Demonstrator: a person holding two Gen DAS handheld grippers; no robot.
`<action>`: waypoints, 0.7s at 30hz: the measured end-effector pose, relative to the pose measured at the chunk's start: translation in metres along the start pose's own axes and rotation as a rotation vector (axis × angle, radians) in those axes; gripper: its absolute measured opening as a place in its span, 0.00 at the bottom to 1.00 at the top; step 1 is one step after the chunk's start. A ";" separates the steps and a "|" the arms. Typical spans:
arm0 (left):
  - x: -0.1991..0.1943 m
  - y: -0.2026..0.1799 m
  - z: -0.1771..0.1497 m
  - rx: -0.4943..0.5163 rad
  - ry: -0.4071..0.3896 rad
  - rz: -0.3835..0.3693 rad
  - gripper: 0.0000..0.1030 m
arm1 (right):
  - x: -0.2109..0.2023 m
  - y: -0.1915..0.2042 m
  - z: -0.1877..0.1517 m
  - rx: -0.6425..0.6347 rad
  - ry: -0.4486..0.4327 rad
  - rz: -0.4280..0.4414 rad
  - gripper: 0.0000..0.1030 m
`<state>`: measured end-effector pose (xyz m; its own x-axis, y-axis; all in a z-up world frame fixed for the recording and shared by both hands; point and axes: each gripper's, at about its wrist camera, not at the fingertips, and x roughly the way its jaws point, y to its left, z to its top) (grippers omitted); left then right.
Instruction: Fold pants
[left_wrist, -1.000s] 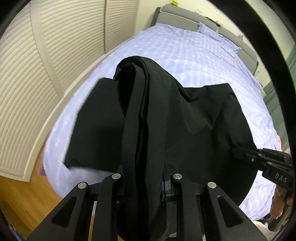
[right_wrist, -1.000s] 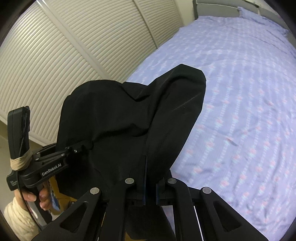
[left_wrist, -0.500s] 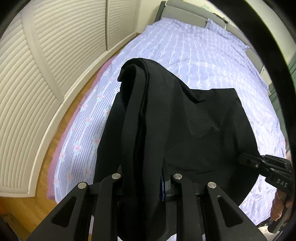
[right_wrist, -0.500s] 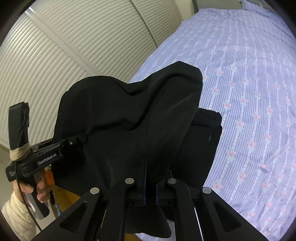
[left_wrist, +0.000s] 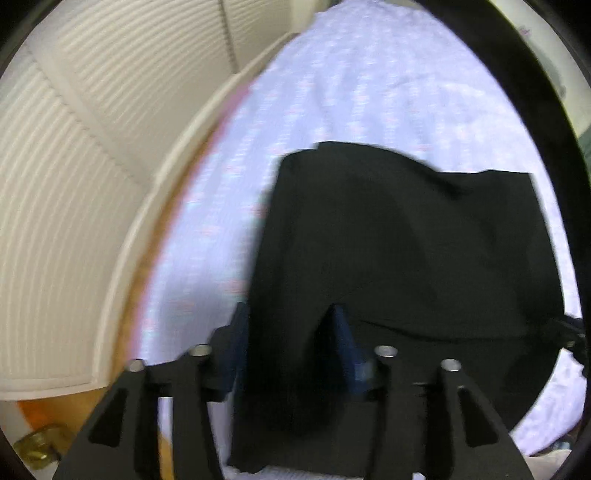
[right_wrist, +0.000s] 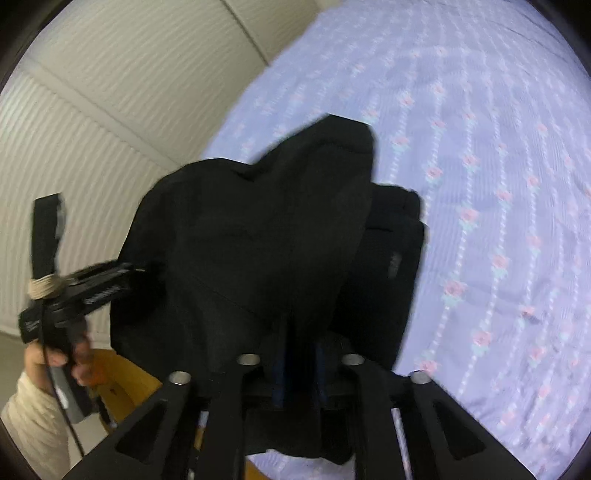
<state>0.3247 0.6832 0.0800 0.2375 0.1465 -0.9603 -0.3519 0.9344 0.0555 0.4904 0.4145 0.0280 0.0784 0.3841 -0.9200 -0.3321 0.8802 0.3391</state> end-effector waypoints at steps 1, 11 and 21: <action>-0.002 0.004 -0.001 -0.009 0.004 0.022 0.55 | 0.001 -0.002 -0.003 0.009 0.002 -0.019 0.37; -0.057 -0.023 -0.055 -0.002 -0.055 0.128 0.58 | -0.014 -0.042 -0.049 -0.053 0.032 -0.127 0.37; -0.166 -0.180 -0.160 0.013 -0.279 0.029 0.79 | -0.140 -0.124 -0.124 -0.223 -0.235 -0.099 0.79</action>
<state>0.2036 0.4391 0.1859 0.4682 0.2548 -0.8461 -0.3509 0.9324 0.0867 0.4040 0.2174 0.0906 0.3263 0.3760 -0.8673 -0.5078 0.8436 0.1747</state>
